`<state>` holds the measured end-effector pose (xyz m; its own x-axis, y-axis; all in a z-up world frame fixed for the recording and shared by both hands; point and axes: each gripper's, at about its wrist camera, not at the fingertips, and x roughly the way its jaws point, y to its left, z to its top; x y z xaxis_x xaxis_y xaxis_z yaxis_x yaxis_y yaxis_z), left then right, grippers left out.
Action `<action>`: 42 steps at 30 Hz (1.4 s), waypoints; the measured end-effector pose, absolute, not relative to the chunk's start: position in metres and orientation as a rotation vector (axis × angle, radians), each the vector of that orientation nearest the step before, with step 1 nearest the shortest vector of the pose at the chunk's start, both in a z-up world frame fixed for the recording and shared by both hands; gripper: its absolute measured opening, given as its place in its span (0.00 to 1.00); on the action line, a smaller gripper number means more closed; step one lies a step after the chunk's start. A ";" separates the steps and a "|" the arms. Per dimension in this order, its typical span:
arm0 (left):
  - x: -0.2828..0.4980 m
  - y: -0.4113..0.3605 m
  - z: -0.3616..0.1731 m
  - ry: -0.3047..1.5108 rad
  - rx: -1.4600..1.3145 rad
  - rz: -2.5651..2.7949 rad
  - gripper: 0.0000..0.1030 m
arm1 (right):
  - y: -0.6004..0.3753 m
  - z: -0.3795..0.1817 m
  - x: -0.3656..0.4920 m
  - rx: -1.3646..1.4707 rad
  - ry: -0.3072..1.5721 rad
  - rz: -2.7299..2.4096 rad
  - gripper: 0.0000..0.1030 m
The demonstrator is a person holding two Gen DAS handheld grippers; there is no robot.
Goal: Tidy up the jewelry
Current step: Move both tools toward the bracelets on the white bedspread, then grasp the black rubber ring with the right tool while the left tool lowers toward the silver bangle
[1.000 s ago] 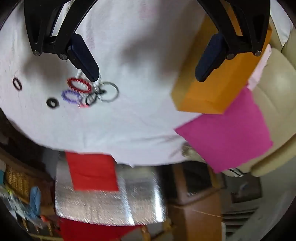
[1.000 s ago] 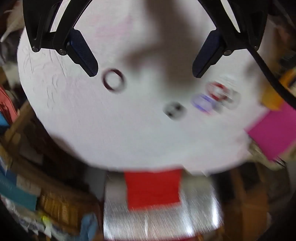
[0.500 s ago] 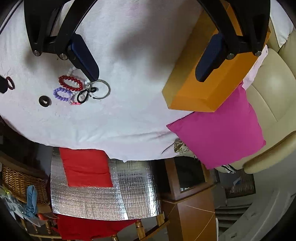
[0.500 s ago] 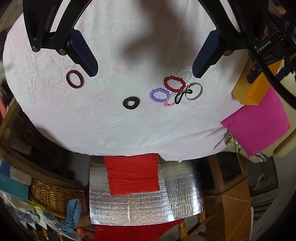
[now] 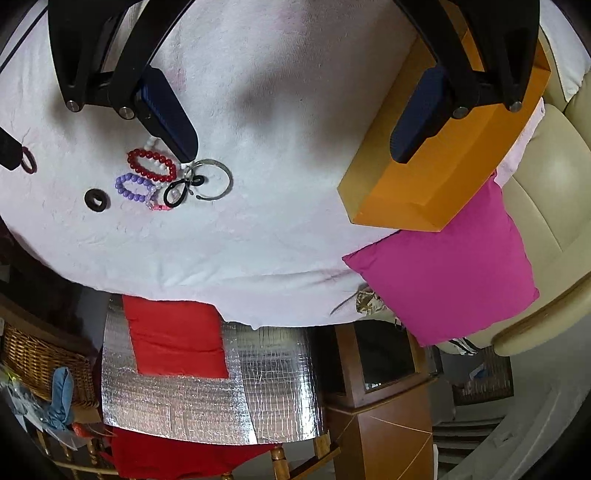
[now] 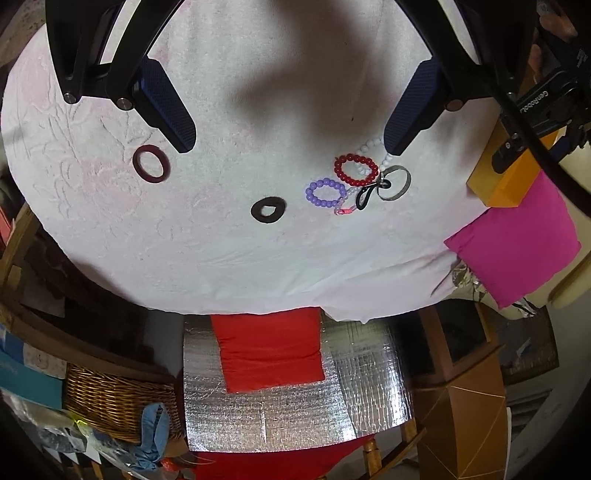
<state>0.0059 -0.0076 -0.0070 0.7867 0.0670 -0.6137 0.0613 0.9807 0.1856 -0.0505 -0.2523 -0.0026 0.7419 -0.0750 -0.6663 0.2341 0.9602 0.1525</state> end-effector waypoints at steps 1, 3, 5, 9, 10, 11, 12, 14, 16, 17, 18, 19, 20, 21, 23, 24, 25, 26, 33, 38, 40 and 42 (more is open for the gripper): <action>0.006 -0.008 -0.007 0.663 0.198 0.003 1.00 | -0.253 -0.003 -0.050 0.235 0.717 -0.170 1.00; 0.007 -0.008 -0.009 0.664 0.199 0.007 1.00 | -0.252 -0.005 -0.049 0.237 0.719 -0.168 1.00; 0.008 -0.008 -0.010 0.670 0.190 0.002 1.00 | -0.252 -0.006 -0.048 0.239 0.721 -0.165 1.00; 0.009 -0.006 -0.013 0.661 0.159 -0.010 1.00 | -0.249 -0.009 -0.046 0.230 0.728 -0.156 1.00; 0.009 -0.006 -0.013 0.661 0.153 -0.012 1.00 | -0.248 -0.009 -0.045 0.224 0.730 -0.157 1.00; 0.010 -0.005 -0.013 0.662 0.150 -0.012 1.00 | -0.247 -0.010 -0.044 0.221 0.731 -0.156 1.00; 0.010 -0.006 -0.013 0.664 0.151 -0.012 1.00 | -0.247 -0.011 -0.044 0.221 0.733 -0.154 1.00; 0.012 -0.005 -0.015 0.668 0.150 -0.013 1.00 | -0.248 -0.012 -0.043 0.224 0.735 -0.155 1.00; 0.013 -0.006 -0.016 0.668 0.149 -0.013 1.00 | -0.248 -0.013 -0.042 0.224 0.739 -0.156 1.00; 0.013 -0.006 -0.016 0.668 0.149 -0.013 1.00 | -0.248 -0.014 -0.041 0.225 0.741 -0.156 1.00; 0.013 -0.006 -0.017 0.669 0.150 -0.013 1.00 | -0.248 -0.014 -0.041 0.225 0.743 -0.154 1.00; 0.013 -0.006 -0.017 0.669 0.150 -0.013 1.00 | -0.248 -0.014 -0.040 0.225 0.744 -0.153 1.00; 0.013 -0.006 -0.018 0.670 0.151 -0.013 1.00 | -0.247 -0.015 -0.040 0.222 0.746 -0.154 1.00; 0.014 -0.006 -0.018 0.673 0.150 -0.014 1.00 | -0.247 -0.016 -0.039 0.220 0.747 -0.154 1.00; 0.015 -0.006 -0.020 0.674 0.156 -0.012 1.00 | -0.246 -0.017 -0.039 0.218 0.750 -0.155 1.00; 0.015 -0.006 -0.020 0.673 0.162 -0.010 1.00 | -0.247 -0.017 -0.039 0.218 0.751 -0.156 1.00; 0.015 -0.007 -0.021 0.672 0.163 -0.010 1.00 | -0.247 -0.017 -0.038 0.219 0.751 -0.157 1.00; 0.016 -0.007 -0.022 0.675 0.161 -0.011 1.00 | -0.247 -0.018 -0.038 0.219 0.752 -0.159 1.00; 0.019 -0.012 -0.027 0.684 0.176 -0.015 1.00 | -0.247 -0.022 -0.035 0.211 0.765 -0.162 1.00; 0.023 -0.015 -0.031 0.698 0.181 -0.027 1.00 | -0.253 -0.030 -0.030 0.216 0.777 -0.176 1.00; 0.026 -0.015 -0.034 0.709 0.182 -0.034 1.00 | -0.258 -0.034 -0.027 0.221 0.785 -0.183 1.00; 0.032 -0.014 -0.039 0.732 0.178 -0.039 1.00 | -0.266 -0.039 -0.025 0.226 0.787 -0.196 1.00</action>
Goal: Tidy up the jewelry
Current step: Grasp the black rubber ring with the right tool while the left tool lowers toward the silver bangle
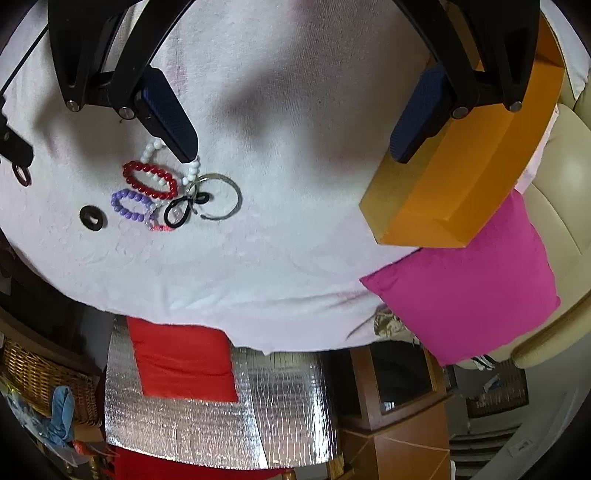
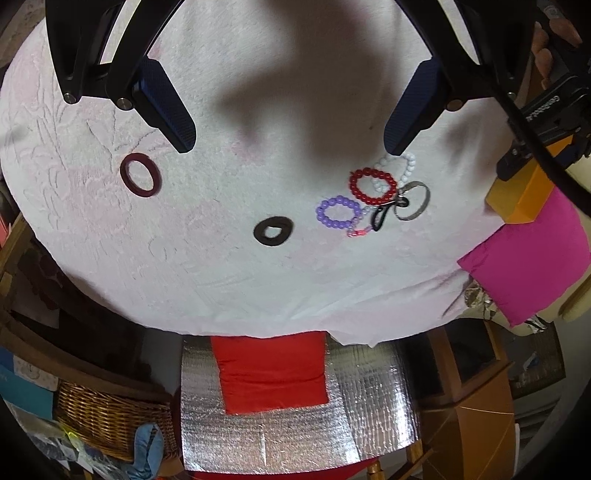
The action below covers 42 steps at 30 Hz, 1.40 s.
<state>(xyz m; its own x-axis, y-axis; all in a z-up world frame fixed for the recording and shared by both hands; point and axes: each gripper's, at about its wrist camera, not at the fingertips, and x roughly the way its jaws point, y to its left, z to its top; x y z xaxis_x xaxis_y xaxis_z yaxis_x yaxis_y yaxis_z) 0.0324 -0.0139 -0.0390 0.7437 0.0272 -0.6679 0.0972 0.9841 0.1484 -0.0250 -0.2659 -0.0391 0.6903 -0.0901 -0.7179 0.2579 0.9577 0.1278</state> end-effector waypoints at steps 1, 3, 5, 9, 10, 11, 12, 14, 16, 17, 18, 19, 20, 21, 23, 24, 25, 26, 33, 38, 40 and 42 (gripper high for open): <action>0.035 -0.013 -0.041 0.740 0.174 -0.044 1.00 | -0.269 -0.040 -0.024 0.229 0.786 -0.203 1.00; 0.042 -0.011 -0.046 0.762 0.158 -0.067 1.00 | -0.279 -0.044 -0.020 0.244 0.788 -0.215 1.00; 0.050 -0.011 -0.050 0.785 0.147 -0.088 1.00 | -0.292 -0.049 -0.013 0.260 0.789 -0.220 0.98; 0.064 -0.012 -0.061 0.841 0.107 -0.140 1.00 | -0.305 -0.056 0.009 0.266 0.798 -0.199 0.89; 0.066 -0.014 -0.063 0.847 0.112 -0.145 1.00 | -0.308 -0.058 0.015 0.277 0.795 -0.197 0.88; 0.067 -0.015 -0.065 0.848 0.121 -0.147 1.00 | -0.310 -0.059 0.023 0.291 0.791 -0.193 0.86; 0.068 -0.016 -0.066 0.849 0.124 -0.152 1.00 | -0.312 -0.060 0.033 0.305 0.787 -0.183 0.83; 0.071 -0.017 -0.070 0.852 0.141 -0.155 1.00 | -0.313 -0.065 0.053 0.306 0.791 -0.175 0.78; 0.077 -0.015 -0.073 0.861 0.150 -0.153 1.00 | -0.313 -0.073 0.072 0.311 0.813 -0.187 0.69; 0.079 -0.014 -0.074 0.865 0.144 -0.155 1.00 | -0.314 -0.078 0.079 0.324 0.829 -0.188 0.64; 0.082 -0.012 -0.075 0.871 0.133 -0.159 1.00 | -0.315 -0.085 0.088 0.343 0.857 -0.196 0.61; 0.087 -0.010 -0.076 0.879 0.113 -0.163 1.00 | -0.317 -0.088 0.092 0.352 0.869 -0.203 0.60; 0.091 -0.009 -0.078 0.889 0.095 -0.166 1.00 | -0.318 -0.094 0.096 0.365 0.879 -0.213 0.59; 0.094 -0.008 -0.079 0.897 0.078 -0.171 1.00 | -0.320 -0.096 0.099 0.370 0.882 -0.220 0.57; 0.103 -0.009 -0.081 0.911 0.051 -0.182 1.00 | -0.322 -0.101 0.105 0.383 0.888 -0.237 0.50; 0.108 -0.011 -0.081 0.910 0.059 -0.168 1.00 | -0.323 -0.103 0.107 0.387 0.892 -0.243 0.46; 0.113 -0.014 -0.081 0.905 0.063 -0.168 1.00 | -0.323 -0.103 0.108 0.385 0.893 -0.248 0.45; 0.119 -0.018 -0.082 0.906 0.072 -0.163 1.00 | -0.321 -0.103 0.109 0.382 0.892 -0.251 0.44; 0.151 -0.045 -0.105 0.977 0.090 -0.189 0.83 | -0.318 -0.101 0.108 0.369 0.888 -0.240 0.23; 0.153 -0.055 -0.109 0.969 0.132 -0.201 0.72 | -0.322 -0.101 0.101 0.380 0.888 -0.234 0.23; 0.153 -0.055 -0.108 0.959 0.148 -0.189 0.57 | -0.323 -0.101 0.100 0.387 0.889 -0.233 0.23; 0.156 -0.053 -0.106 0.944 0.160 -0.187 0.42 | -0.323 -0.101 0.098 0.391 0.888 -0.233 0.23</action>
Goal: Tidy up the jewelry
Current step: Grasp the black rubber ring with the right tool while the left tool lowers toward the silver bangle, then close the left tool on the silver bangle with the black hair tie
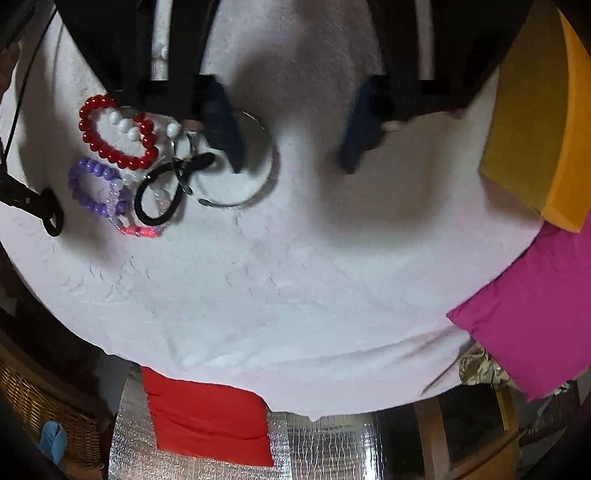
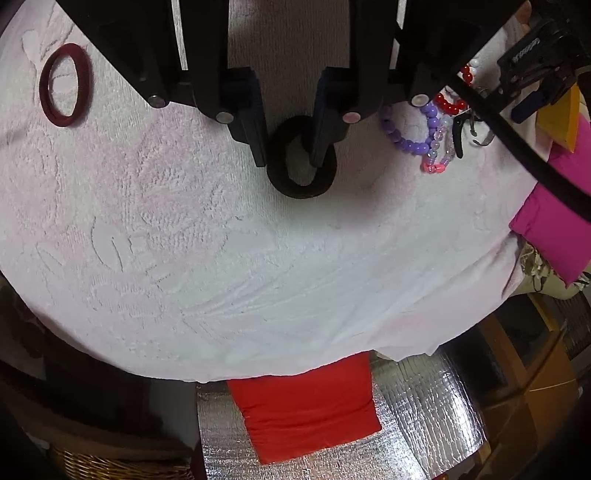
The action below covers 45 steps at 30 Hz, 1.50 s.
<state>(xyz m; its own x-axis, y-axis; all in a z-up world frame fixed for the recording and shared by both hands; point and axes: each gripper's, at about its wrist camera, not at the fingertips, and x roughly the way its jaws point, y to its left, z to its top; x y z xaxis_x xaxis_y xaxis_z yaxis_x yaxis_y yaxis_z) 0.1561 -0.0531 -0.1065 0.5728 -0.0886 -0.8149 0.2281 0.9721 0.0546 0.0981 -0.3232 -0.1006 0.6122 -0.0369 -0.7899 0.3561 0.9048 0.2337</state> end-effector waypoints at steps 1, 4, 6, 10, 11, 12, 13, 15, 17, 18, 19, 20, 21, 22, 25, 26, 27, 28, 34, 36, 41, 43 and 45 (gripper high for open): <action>0.157 -0.052 -0.107 0.939 0.164 -0.185 0.32 | -0.323 -0.101 0.099 0.390 0.887 -0.234 0.23; 0.159 -0.050 -0.107 0.928 0.163 -0.202 0.07 | -0.320 -0.100 0.099 0.384 0.883 -0.241 0.22; 0.158 -0.050 -0.107 0.917 0.168 -0.206 0.06 | -0.318 -0.098 0.098 0.377 0.878 -0.243 0.20; 0.154 -0.048 -0.103 0.913 0.163 -0.217 0.03 | -0.316 -0.095 0.093 0.375 0.868 -0.245 0.18; 0.153 -0.047 -0.100 0.904 0.160 -0.219 0.02 | -0.316 -0.094 0.093 0.377 0.865 -0.245 0.17; 0.151 -0.046 -0.097 0.894 0.160 -0.219 0.02 | -0.316 -0.092 0.091 0.380 0.858 -0.243 0.15; 0.149 -0.045 -0.093 0.886 0.156 -0.217 0.02 | -0.317 -0.090 0.091 0.380 0.854 -0.240 0.13; 0.144 -0.040 -0.083 0.866 0.137 -0.226 0.02 | -0.316 -0.087 0.089 0.379 0.841 -0.237 0.12; 0.141 -0.038 -0.077 0.842 0.145 -0.223 0.02 | -0.313 -0.083 0.089 0.374 0.833 -0.214 0.08; 0.139 -0.037 -0.075 0.831 0.149 -0.222 0.02 | -0.311 -0.082 0.089 0.372 0.830 -0.204 0.07; 0.138 -0.036 -0.074 0.824 0.148 -0.226 0.02 | -0.311 -0.081 0.089 0.367 0.829 -0.201 0.07; 0.136 -0.034 -0.074 0.821 0.145 -0.229 0.02 | -0.312 -0.080 0.089 0.367 0.828 -0.203 0.07; 0.135 -0.033 -0.075 0.820 0.145 -0.236 0.02 | -0.317 -0.080 0.087 0.387 0.828 -0.202 0.07; 0.135 -0.032 -0.075 0.818 0.147 -0.241 0.02 | -0.321 -0.080 0.085 0.406 0.827 -0.201 0.07; 0.136 -0.029 -0.077 0.839 0.136 -0.252 0.37 | -0.338 -0.080 0.078 0.444 0.819 -0.225 0.12; 0.137 -0.029 -0.078 0.844 0.136 -0.249 0.63 | -0.342 -0.081 0.076 0.455 0.819 -0.223 0.24; 0.135 -0.029 -0.078 0.845 0.140 -0.249 0.70 | -0.345 -0.082 0.075 0.469 0.817 -0.222 0.39; 0.134 -0.031 -0.079 0.842 0.149 -0.262 0.72 | -0.347 -0.084 0.074 0.481 0.813 -0.230 0.48; 0.135 -0.037 -0.095 0.902 0.181 -0.297 0.77 | -0.334 -0.090 0.089 0.446 0.825 -0.202 0.53; 0.137 -0.037 -0.099 0.916 0.180 -0.296 0.77 | -0.326 -0.096 0.097 0.412 0.859 -0.199 0.40; 0.134 -0.046 -0.109 0.969 0.204 -0.313 0.80 | -0.323 -0.103 0.104 0.383 0.867 -0.235 0.31; 0.132 -0.052 -0.109 0.964 0.211 -0.330 0.80 | -0.324 -0.104 0.106 0.383 0.869 -0.247 0.28; 0.134 -0.053 -0.109 0.977 0.192 -0.332 0.80 | -0.323 -0.105 0.110 0.377 0.867 -0.259 0.22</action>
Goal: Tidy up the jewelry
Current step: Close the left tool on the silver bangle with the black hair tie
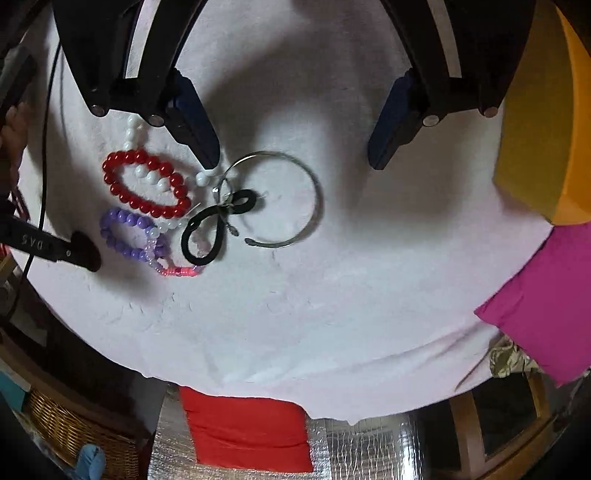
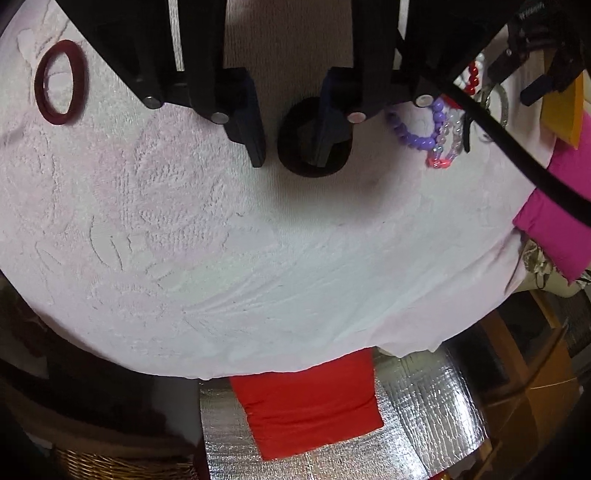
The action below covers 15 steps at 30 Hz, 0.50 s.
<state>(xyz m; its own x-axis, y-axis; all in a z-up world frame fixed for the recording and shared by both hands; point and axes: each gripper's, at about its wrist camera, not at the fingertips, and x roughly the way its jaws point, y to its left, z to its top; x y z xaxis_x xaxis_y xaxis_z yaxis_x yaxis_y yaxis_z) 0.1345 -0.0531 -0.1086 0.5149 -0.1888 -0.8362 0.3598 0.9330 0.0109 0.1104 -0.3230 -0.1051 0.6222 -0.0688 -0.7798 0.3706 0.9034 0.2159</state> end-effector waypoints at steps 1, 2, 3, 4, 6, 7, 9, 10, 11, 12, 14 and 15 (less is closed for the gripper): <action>0.136 -0.054 -0.108 0.975 0.185 -0.329 0.80 | -0.322 -0.106 0.112 0.376 0.866 -0.260 0.20; 0.138 -0.056 -0.108 0.971 0.179 -0.326 0.80 | -0.320 -0.106 0.114 0.369 0.865 -0.259 0.18; 0.140 -0.056 -0.108 0.968 0.168 -0.318 0.80 | -0.319 -0.106 0.115 0.361 0.864 -0.256 0.17; 0.143 -0.056 -0.108 0.970 0.151 -0.312 0.80 | -0.318 -0.106 0.115 0.354 0.861 -0.255 0.16; 0.147 -0.056 -0.108 0.960 0.122 -0.310 0.80 | -0.320 -0.106 0.113 0.356 0.856 -0.249 0.13; 0.149 -0.058 -0.108 0.949 0.118 -0.313 0.80 | -0.320 -0.106 0.112 0.360 0.855 -0.246 0.13; 0.151 -0.062 -0.108 0.941 0.116 -0.319 0.80 | -0.321 -0.106 0.111 0.364 0.853 -0.241 0.12; 0.150 -0.064 -0.108 0.937 0.123 -0.324 0.80 | -0.321 -0.105 0.110 0.364 0.854 -0.236 0.12; 0.149 -0.067 -0.110 0.934 0.141 -0.319 0.80 | -0.321 -0.105 0.109 0.361 0.853 -0.232 0.12; 0.147 -0.069 -0.110 0.929 0.156 -0.316 0.80 | -0.321 -0.105 0.108 0.359 0.851 -0.229 0.11; 0.146 -0.073 -0.111 0.924 0.168 -0.319 0.80 | -0.319 -0.103 0.106 0.357 0.848 -0.222 0.11; 0.145 -0.073 -0.110 0.926 0.164 -0.321 0.80 | -0.319 -0.103 0.105 0.356 0.846 -0.220 0.10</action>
<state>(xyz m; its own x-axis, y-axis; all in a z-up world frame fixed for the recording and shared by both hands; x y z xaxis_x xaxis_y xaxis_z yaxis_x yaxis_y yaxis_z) 0.1449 -0.0730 -0.1101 0.5583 -0.2009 -0.8050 0.3410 0.9401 0.0019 0.1045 -0.3187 -0.1029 0.6451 -0.0490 -0.7625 0.3283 0.9189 0.2187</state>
